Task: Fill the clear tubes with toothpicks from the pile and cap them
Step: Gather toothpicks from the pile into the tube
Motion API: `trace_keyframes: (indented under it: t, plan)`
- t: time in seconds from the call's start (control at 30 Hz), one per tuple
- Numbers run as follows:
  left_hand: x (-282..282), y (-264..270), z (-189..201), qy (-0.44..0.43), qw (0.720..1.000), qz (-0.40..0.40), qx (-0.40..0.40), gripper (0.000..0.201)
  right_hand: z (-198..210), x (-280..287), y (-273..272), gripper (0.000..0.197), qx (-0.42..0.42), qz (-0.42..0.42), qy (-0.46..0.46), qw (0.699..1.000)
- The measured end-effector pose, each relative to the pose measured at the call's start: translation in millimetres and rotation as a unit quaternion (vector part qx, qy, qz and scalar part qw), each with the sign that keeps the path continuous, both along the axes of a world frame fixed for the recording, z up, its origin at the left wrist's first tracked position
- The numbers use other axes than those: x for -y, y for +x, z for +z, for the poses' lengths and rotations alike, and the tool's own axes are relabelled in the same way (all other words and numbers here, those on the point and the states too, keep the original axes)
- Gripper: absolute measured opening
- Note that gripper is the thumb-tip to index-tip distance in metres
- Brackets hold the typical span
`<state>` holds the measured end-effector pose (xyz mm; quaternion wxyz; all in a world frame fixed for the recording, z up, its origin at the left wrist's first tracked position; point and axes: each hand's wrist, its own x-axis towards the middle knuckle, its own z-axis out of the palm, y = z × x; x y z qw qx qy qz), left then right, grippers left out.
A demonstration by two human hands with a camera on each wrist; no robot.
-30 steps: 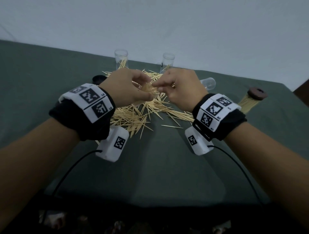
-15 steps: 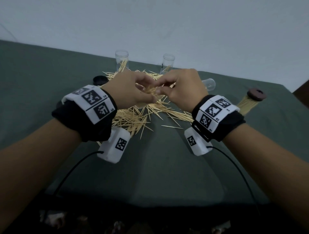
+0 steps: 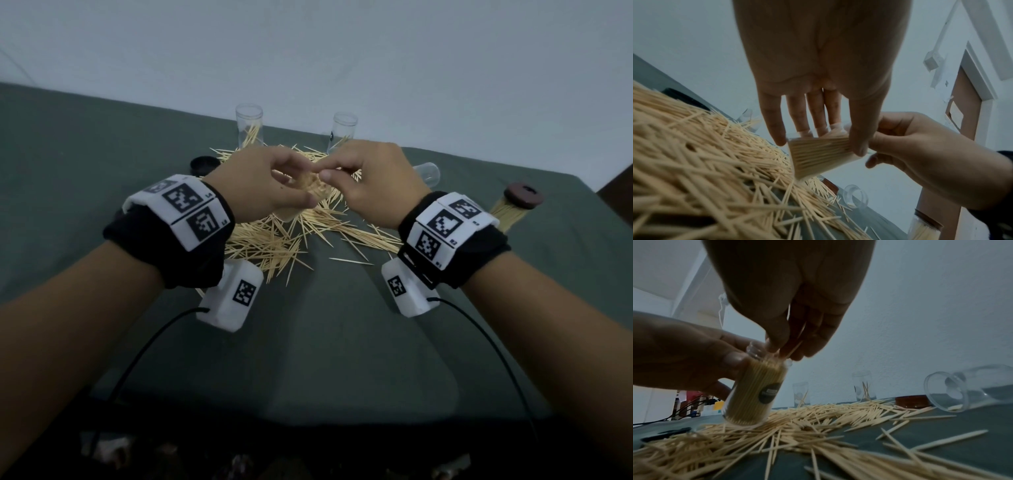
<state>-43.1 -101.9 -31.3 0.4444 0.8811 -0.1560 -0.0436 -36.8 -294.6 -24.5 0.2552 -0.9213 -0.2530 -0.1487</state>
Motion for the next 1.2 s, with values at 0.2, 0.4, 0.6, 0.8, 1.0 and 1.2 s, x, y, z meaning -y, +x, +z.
trace_keyframes:
  t: [0.2, 0.4, 0.6, 0.8, 1.0, 1.2]
  plan:
    - [-3.0, 0.6, 0.7, 0.005, 1.000, 0.005, 0.007, 0.056, 3.2, 7.1, 4.6, 0.018, -0.051, -0.032, -0.054, 0.997]
    - [4.9, -1.2, 0.1, 0.024, 0.999, -0.022, 0.008, 0.054, 2.9, -0.2, 0.1, 0.011, -0.004, -0.032, 0.009, 0.999]
    - [-7.6, 3.3, 4.5, 0.006, 1.000, 0.016, 0.001, 0.054, -0.6, 1.9, 2.7, 0.017, 0.032, -0.035, 0.027, 0.999]
    - [-20.8, 8.9, 7.8, 0.029, 0.999, 0.038, 0.010, 0.055, 4.7, 16.3, -4.3, 0.058, -0.205, -0.081, -0.230, 0.948]
    - [-19.1, 9.2, 8.9, 0.028, 0.999, 0.043, 0.012, 0.056, -0.8, 41.4, -11.6, 0.059, -0.295, -0.144, -0.334, 0.883]
    - [-19.1, 9.8, 9.8, 0.035, 0.998, 0.046, 0.012, 0.057, -9.1, 30.3, -15.9, 0.022, -0.236, -0.098, -0.273, 0.927]
